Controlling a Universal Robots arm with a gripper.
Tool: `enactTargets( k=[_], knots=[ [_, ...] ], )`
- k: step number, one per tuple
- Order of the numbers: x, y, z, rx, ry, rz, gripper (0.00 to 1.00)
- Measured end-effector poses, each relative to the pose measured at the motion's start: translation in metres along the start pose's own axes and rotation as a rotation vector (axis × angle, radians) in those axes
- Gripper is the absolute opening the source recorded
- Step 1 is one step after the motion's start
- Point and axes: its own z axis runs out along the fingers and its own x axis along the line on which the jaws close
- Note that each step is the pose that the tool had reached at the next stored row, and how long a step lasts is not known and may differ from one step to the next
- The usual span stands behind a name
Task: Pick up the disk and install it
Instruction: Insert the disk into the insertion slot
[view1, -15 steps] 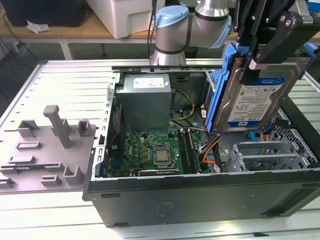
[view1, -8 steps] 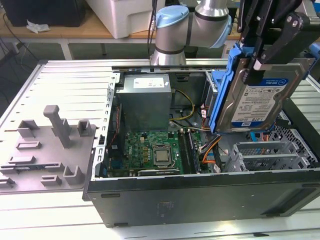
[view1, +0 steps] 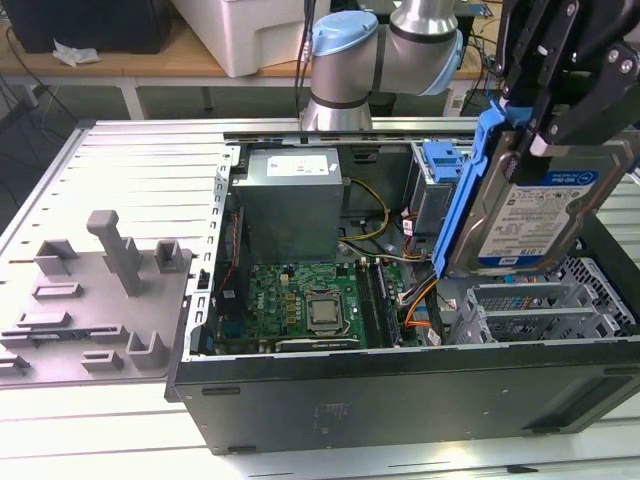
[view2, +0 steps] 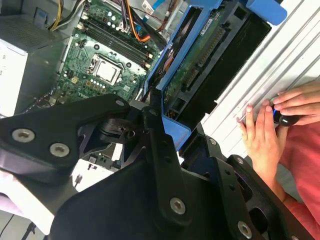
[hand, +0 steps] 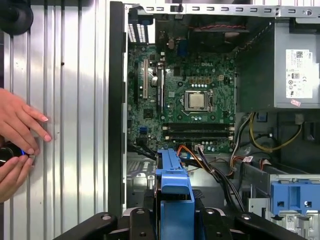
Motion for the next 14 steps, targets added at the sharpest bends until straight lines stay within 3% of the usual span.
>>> enactTargets(
  k=[4,7,14],
  knots=[
    [0.0033,-0.0042,0.0016,0.0000,-0.0004,0.000,0.36],
    [0.0047,-0.0146,0.0030,0.0000,-0.0008,0.000,0.36],
    [0.0060,-0.0277,0.0053,0.0000,-0.0018,0.000,0.36]
  ],
)
